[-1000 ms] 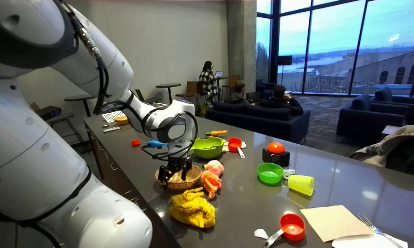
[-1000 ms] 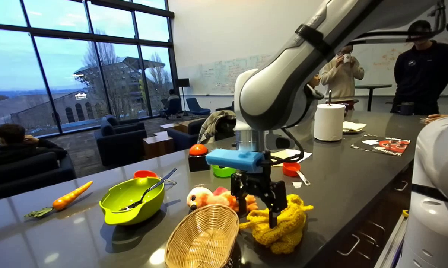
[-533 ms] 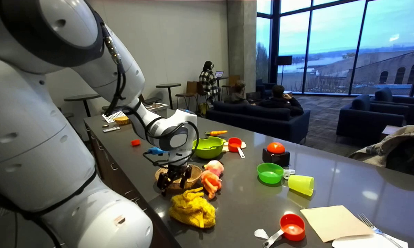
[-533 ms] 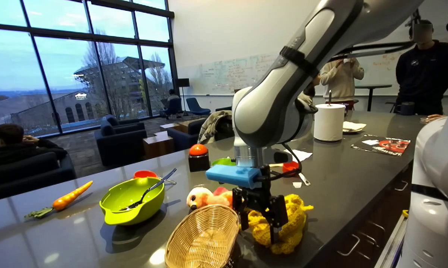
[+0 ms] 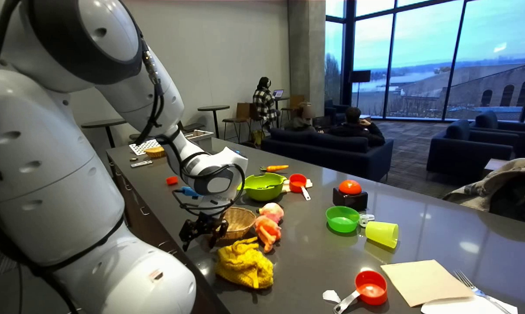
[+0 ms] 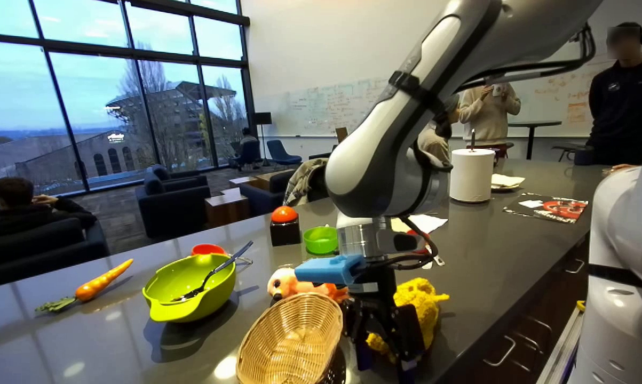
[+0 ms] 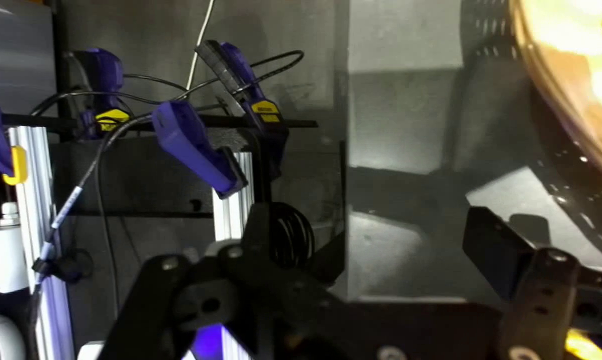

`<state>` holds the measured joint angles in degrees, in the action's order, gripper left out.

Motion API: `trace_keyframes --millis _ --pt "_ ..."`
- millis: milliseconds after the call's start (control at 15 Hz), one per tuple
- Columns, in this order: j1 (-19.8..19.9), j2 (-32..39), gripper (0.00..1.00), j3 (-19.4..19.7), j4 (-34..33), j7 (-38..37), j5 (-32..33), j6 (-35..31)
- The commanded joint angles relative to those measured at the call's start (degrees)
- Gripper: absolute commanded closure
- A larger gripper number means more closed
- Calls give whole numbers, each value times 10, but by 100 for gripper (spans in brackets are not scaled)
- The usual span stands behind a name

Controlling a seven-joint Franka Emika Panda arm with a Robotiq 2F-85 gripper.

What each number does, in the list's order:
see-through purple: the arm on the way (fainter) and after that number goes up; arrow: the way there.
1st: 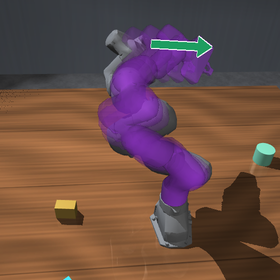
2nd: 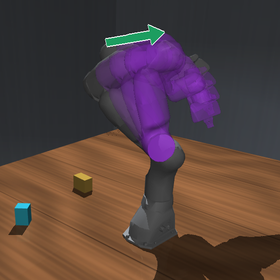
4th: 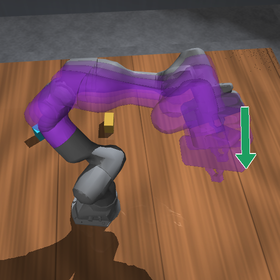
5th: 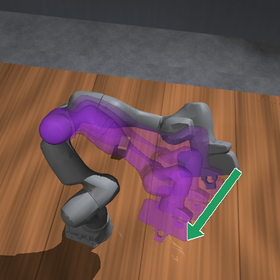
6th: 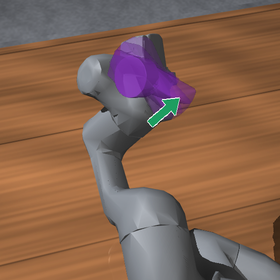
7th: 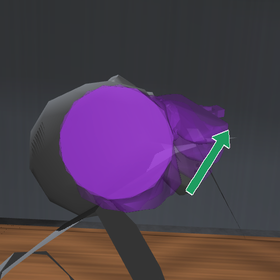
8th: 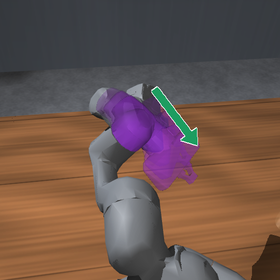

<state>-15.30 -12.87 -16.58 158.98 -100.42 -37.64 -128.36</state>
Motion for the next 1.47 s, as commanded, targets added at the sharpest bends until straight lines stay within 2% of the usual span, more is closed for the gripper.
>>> trace_keyframes --millis 0,267,533,667,1133,1400 --pt "-5 6 0 -7 0 -35 -15 31" --pt "6 6 0 -21 0 -138 42 -7" --pt "8 6 0 -14 -1 -196 94 -18" --pt "10 1 0 -10 -1 -213 112 -7" --pt "20 -24 0 8 1 -244 117 47" --pt "43 -16 0 17 1 -271 142 35"
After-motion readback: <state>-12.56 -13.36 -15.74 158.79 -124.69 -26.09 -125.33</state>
